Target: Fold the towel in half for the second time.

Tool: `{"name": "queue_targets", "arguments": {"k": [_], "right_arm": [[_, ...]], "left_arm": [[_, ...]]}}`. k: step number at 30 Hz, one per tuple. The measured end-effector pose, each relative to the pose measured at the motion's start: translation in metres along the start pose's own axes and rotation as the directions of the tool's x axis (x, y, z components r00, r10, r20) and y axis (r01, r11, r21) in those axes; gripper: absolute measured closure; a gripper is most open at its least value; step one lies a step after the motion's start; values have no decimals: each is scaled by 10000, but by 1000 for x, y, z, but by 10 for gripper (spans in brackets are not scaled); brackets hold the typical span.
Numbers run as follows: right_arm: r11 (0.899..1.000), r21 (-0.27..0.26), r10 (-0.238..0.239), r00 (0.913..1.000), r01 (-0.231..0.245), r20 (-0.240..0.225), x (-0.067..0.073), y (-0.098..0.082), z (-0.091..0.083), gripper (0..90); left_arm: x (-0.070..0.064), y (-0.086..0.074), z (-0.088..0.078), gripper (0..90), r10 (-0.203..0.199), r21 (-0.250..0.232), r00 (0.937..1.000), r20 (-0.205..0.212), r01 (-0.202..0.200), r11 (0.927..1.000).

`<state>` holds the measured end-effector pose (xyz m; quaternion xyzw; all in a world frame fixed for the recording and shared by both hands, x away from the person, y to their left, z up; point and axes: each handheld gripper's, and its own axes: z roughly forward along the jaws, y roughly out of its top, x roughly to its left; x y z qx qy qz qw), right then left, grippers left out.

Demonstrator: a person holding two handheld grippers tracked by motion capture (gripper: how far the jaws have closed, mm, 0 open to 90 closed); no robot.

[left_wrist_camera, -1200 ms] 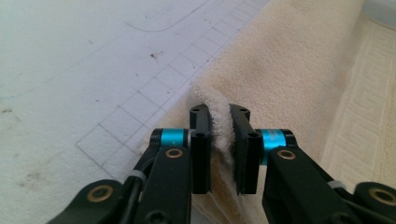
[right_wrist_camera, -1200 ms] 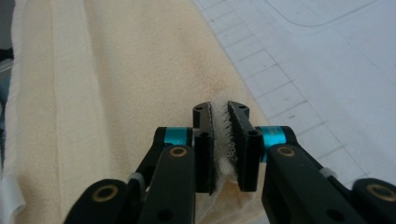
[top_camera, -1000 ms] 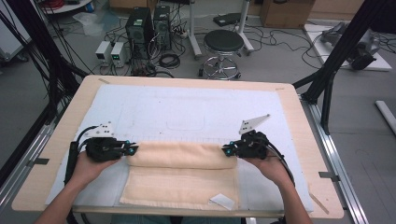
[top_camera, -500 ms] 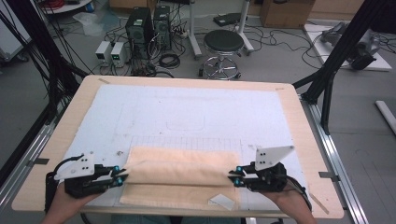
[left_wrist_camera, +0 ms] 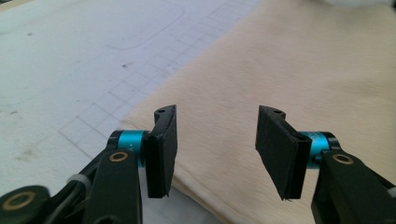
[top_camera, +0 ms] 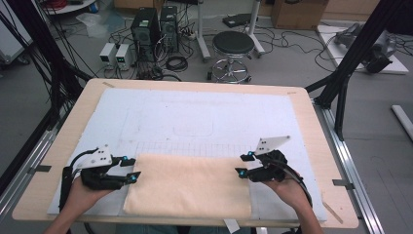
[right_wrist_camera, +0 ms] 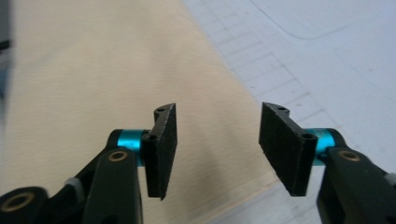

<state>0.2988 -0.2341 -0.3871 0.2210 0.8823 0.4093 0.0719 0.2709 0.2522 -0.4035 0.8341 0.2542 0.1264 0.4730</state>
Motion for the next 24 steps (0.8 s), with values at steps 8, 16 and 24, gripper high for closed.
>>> {"name": "queue_targets", "arguments": {"k": [8, 16, 24], "right_arm": [[9964, 616, 539, 9965, -579, 644, -30, -3, 23, 384], [9865, 1250, 1083, 9940, -1054, -168, -42, -10, 38, 431], [9828, 1543, 1148, 9899, -1010, -835, -37, -9, 43, 783]], "left_arm": [[36, 1, 35, 393, -827, 583, 9955, -472, 854, 9946], [50, -8, 48, 462, -1673, 1321, 9850, 433, 1603, 9782], [47, -8, 45, 768, -1699, 1390, 9839, 550, 1610, 9771]]}}
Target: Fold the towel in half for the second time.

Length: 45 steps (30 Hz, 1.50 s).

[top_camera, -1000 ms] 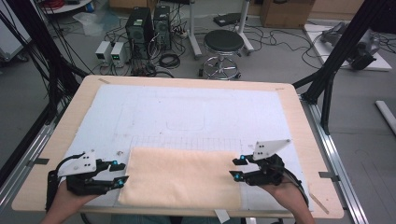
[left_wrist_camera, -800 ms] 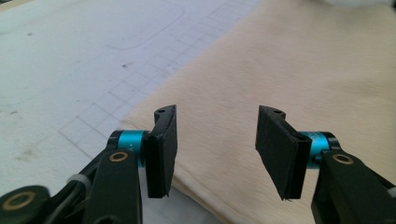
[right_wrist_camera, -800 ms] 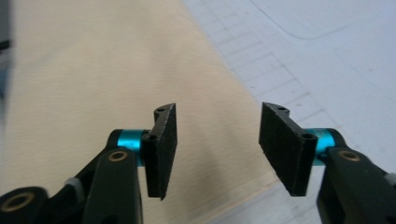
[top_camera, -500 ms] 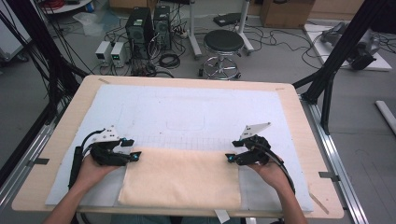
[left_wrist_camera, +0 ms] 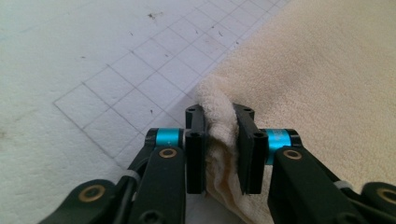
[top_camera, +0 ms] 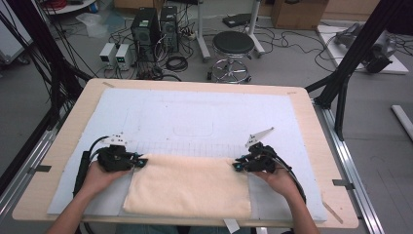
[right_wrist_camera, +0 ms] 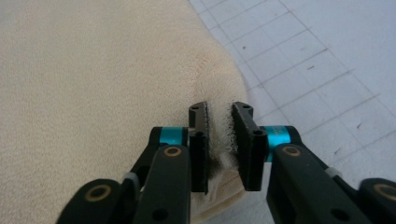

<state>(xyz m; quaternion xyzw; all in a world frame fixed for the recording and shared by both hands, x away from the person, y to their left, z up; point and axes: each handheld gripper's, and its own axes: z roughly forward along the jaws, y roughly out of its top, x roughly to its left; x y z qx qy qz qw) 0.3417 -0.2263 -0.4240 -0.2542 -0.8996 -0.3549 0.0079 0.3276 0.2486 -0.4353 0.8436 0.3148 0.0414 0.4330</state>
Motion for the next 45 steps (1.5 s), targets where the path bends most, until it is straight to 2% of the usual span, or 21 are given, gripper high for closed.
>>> {"name": "queue_targets", "arguments": {"k": [4, 9, 13, 18, 21, 22, 26, 27, 29, 31, 34, 36, 37, 38, 39, 40, 42, 43, 44, 45], "right_arm": [[9990, -196, -394, 9981, 404, 470, 8, 3, -7, 811], [9926, -1118, -361, 9943, 473, 1001, 9, 13, -23, 814], [9914, -1057, -582, 9839, 768, 1689, 8, 29, -27, 814], [9918, -1114, -391, 9787, 626, 2014, -8, 45, -27, 813], [9912, -1276, -97, 9788, 365, 2046, -22, 48, -25, 812], [9909, -1331, 53, 9789, 224, 2042, -27, 49, -24, 812], [9921, -1238, 103, 9742, 181, 2253, -40, 56, -19, 811], [9922, -1235, 129, 9732, 160, 2295, -43, 58, -19, 811], [9917, -1257, 32, 9706, 279, 2407, -47, 64, -19, 811], [9921, -1219, 20, 9670, 300, 2549, -53, 72, -19, 811], [9933, -1143, 161, 9608, 163, 2767, -62, 84, -17, 811], [9930, -1169, 172, 9545, 186, 2977, -67, 90, -15, 811], [9920, -1259, 255, 9537, 131, 2996, -71, 91, -15, 811], [9921, -1248, 514, 9573, -162, 2845, -77, 92, -13, 810], [9922, -1229, 559, 9559, -210, 2883, -79, 92, -12, 809], [9925, -1205, 550, 9545, -201, 2931, -81, 93, -10, 804], [9920, -1251, 582, 9451, -185, 3216, -84, 94, -4, 740], [9928, -1177, 631, 9383, -242, 3400, -85, 93, 0, 686], [9932, -1122, 693, 9320, -311, 3557, -87, 92, 3, 655], [9932, -1099, 764, 9301, -392, 3593, -89, 91, 3, 635]], "left_arm": [[-3, -2, -6, 796, -165, -448, 9994, -302, 151, 9989], [-4, 8, -14, 799, -268, -1048, 9952, -944, 168, 9943], [2, 21, -17, 797, -337, -1479, 9903, -1349, 135, 9889], [14, 41, -8, 797, -463, -1498, 9772, -2071, 151, 9886], [22, 51, -3, 796, -743, -1685, 9718, -2239, 365, 9850], [25, 54, -1, 796, -742, -1616, 9705, -2293, 372, 9862], [34, 67, 6, 795, -643, -1422, 9636, -2595, 277, 9895], [37, 69, 6, 795, -577, -1232, 9629, -2637, 257, 9920], [45, 74, 8, 794, -688, -1214, 9636, -2584, 382, 9919], [51, 78, 10, 794, -869, -1373, 9596, -2678, 513, 9892], [61, 86, 14, 794, -1056, -1187, 9542, -2801, 747, 9901], [66, 88, 14, 794, -1298, -1759, 9488, -2878, 809, 9811], [70, 89, 15, 795, -1539, -1897, 9494, -2739, 1036, 9764], [73, 90, 16, 794, -1558, -1723, 9512, -2663, 1121, 9786], [75, 91, 18, 794, -1533, -1511, 9501, -2718, 1152, 9818], [77, 92, 21, 792, -1523, -1474, 9469, -2830, 1140, 9825], [79, 89, 27, 763, -1431, -1157, 9404, -3086, 1122, 9869], [80, 88, 30, 720, -1370, -825, 9340, -3299, 1160, 9898], [80, 86, 32, 661, -1266, -525, 9246, -3593, 1154, 9919], [81, 84, 31, 592, -1281, -435, 9186, -3739, 1205, 9918]]}}
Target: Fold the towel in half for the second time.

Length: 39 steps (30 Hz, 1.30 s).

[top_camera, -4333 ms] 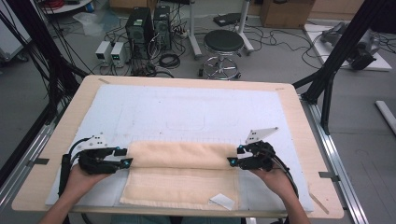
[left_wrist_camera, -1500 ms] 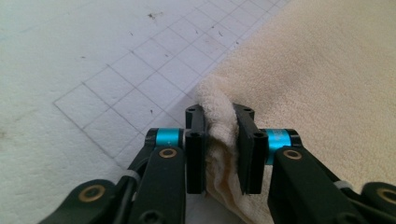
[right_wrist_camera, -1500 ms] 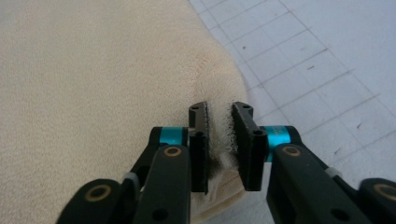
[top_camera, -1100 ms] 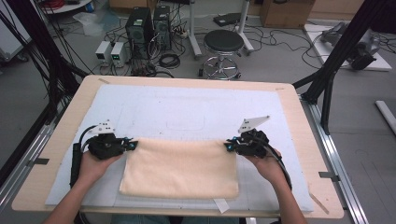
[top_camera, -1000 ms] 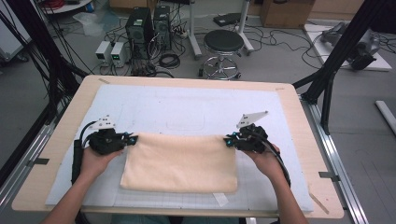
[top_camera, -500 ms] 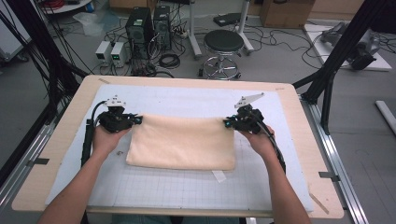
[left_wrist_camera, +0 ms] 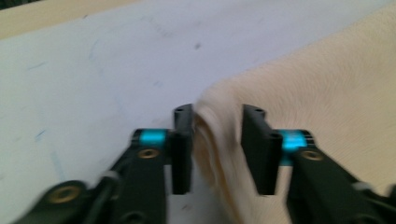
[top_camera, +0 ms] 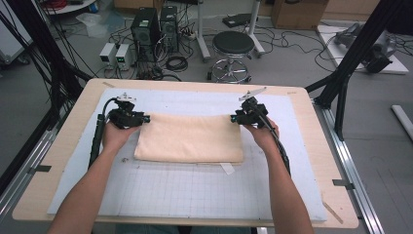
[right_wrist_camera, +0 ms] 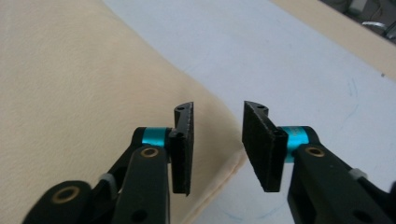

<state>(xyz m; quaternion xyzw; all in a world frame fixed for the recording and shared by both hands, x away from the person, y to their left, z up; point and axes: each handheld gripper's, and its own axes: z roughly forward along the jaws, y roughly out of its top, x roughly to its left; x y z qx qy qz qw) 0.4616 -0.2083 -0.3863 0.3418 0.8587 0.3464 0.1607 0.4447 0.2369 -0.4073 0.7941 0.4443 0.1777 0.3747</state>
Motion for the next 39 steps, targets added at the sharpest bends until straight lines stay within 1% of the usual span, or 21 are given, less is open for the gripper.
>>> {"name": "queue_targets", "arguments": {"k": [1, 3, 4, 5, 6, 7, 9, 11, 13, 14, 18, 20, 22, 24, 25, 27, 28, 32, 34, 37, 39], "right_arm": [[9999, 37, 161, 9998, -161, -126, -1, -2, 0, 628], [9997, -120, 212, 9997, -214, -130, -1, -7, -4, 621], [9994, -209, 263, 9995, -267, -168, -1, -9, -7, 613], [9987, -338, 378, 9989, -388, -289, -1, -12, -9, 609], [9982, -372, 451, 9981, -466, -419, -1, -13, -10, 600], [9980, -402, 470, 9976, -490, -499, -1, -15, -11, 599], [9984, -413, 372, 9977, -396, -561, 3, -18, -13, 594], [9989, -411, 206, 9984, -227, -523, 9, -19, -15, 582], [9988, -441, 159, 9977, -188, -652, 13, -20, -15, 562], [9990, -413, 144, 9973, -174, -720, 16, -21, -16, 558], [9992, -392, 82, 9951, -121, -988, 24, -25, -14, 533], [9994, -332, 97, 9941, -133, -1078, 27, -27, -10, 516], [9998, -185, 59, 9946, -79, -1033, 31, -29, -5, 498], [10000, -38, 17, 9946, -21, -1042, 33, -31, 2, 494], [9999, 138, 97, 9950, -84, -993, 34, -33, 5, 492], [9996, 268, 115, 9949, -89, -1005, 35, -35, 12, 492], [9996, 279, 103, 9953, -76, -958, 36, -37, 15, 493], [9997, -24, 234, 9957, -237, -896, 36, -42, 16, 492], [9996, 7, 292, 9954, -293, -915, 36, -42, 15, 479], [9996, -83, 270, 9963, -278, -815, 39, -41, 13, 425], [9990, -265, 351, 9963, -373, -781, 41, -42, 12, 372]], "left_arm": [[3, -2, -3, 549, -82, -97, 9999, 64, 82, 9999], [7, -8, -10, 546, -455, -666, 9988, 164, 465, 9967], [10, -11, -14, 546, -674, -801, 9966, 479, 711, 9943], [12, -12, -16, 540, -877, -787, 9928, 821, 942, 9924], [12, -13, -17, 523, -875, -654, 9910, 1017, 945, 9934], [11, -14, -20, 516, -639, -653, 9922, 1066, 711, 9953], [4, -18, -25, 522, -217, -1240, 9933, 1134, 358, 9916], [-1, -21, -26, 517, -109, -1301, 9900, 1410, 294, 9911], [-6, -25, -28, 513, -110, -1498, 9868, 1614, 356, 9881], [-9, -27, -28, 512, -17, -1518, 9859, 1671, 274, 9880], [-21, -37, -31, 502, 229, -1458, 9832, 1811, 38, 9893], [-26, -42, -33, 493, 445, -1475, 9828, 1792, -179, 9889], [-29, -44, -33, 488, 476, -1240, 9814, 1861, -246, 9920], [-31, -48, -32, 484, 511, -1271, 9825, 1794, -284, 9915], [-31, -49, -30, 484, 454, -1104, 9825, 1808, -256, 9936], [-31, -51, -25, 477, 557, -658, 9822, 1792, -445, 9968], [-32, -52, -23, 475, 594, -569, 9823, 1778, -500, 9971], [-35, -53, -18, 468, 855, -352, 9817, 1701, -807, 9961], [-37, -53, -17, 458, 845, -352, 9821, 1686, -797, 9962], [-38, -52, -19, 443, 808, -393, 9826, 1674, -753, 9964], [-39, -51, -21, 404, 824, -452, 9841, 1573, -761, 9961]]}}
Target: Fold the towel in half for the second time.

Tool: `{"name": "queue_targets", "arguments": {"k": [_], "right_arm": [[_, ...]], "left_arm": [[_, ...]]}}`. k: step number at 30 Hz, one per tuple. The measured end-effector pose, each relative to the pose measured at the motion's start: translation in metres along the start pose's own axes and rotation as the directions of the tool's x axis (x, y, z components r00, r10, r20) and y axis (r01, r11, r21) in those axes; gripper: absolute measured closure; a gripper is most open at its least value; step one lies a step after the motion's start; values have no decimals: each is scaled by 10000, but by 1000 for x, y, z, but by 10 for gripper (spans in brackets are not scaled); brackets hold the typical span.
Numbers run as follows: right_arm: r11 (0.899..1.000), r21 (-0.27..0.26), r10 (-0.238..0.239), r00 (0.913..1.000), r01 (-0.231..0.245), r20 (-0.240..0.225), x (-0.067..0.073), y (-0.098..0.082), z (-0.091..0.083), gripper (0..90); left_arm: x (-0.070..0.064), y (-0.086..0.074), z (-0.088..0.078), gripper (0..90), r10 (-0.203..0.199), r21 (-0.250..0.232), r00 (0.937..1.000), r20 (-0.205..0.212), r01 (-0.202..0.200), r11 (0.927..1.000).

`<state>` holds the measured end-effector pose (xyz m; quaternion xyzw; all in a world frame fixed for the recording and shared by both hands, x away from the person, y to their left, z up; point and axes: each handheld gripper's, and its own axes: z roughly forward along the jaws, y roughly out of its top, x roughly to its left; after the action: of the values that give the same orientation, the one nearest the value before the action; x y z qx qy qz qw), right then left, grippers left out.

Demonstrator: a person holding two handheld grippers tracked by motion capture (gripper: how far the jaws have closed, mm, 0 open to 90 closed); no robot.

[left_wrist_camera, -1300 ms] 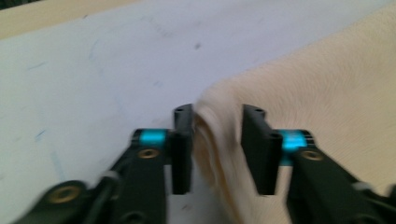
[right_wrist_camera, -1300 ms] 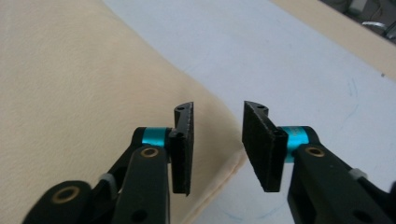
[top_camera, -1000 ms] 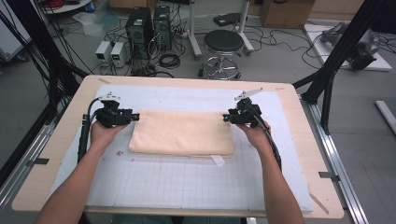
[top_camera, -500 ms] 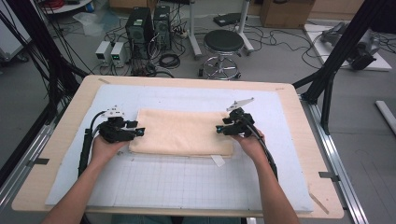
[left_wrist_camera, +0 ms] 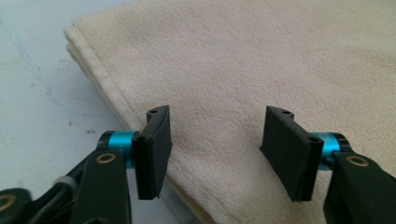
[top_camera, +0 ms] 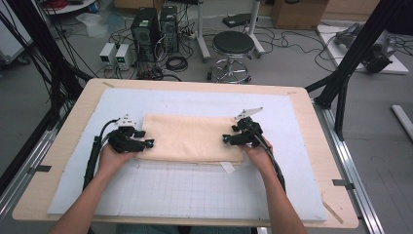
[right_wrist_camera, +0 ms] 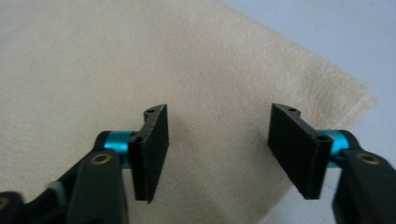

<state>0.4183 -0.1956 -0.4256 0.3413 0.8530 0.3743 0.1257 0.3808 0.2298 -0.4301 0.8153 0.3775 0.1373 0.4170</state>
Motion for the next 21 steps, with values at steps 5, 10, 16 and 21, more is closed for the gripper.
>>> {"name": "queue_targets", "arguments": {"k": [5, 10, 16, 21], "right_arm": [[9995, -252, 181, 9997, -185, -160, 5, -1, -5, 306], [9977, -632, 229, 9994, -245, -255, 10, 0, -14, 252], [9949, -989, 170, 9995, -197, -278, 16, 0, -24, 171], [9918, -1198, 371, 9973, -444, -630, 19, 0, -33, 120]], "left_arm": [[-6, 4, -7, 330, 134, -322, 9999, 10, -133, 9994], [-9, 3, -18, 272, 5, -650, 10000, 91, 1, 9979], [-12, 1, -28, 187, -151, -750, 9998, 163, 163, 9971], [-17, 3, -36, 139, -85, -1061, 9999, 130, 98, 9943]]}}
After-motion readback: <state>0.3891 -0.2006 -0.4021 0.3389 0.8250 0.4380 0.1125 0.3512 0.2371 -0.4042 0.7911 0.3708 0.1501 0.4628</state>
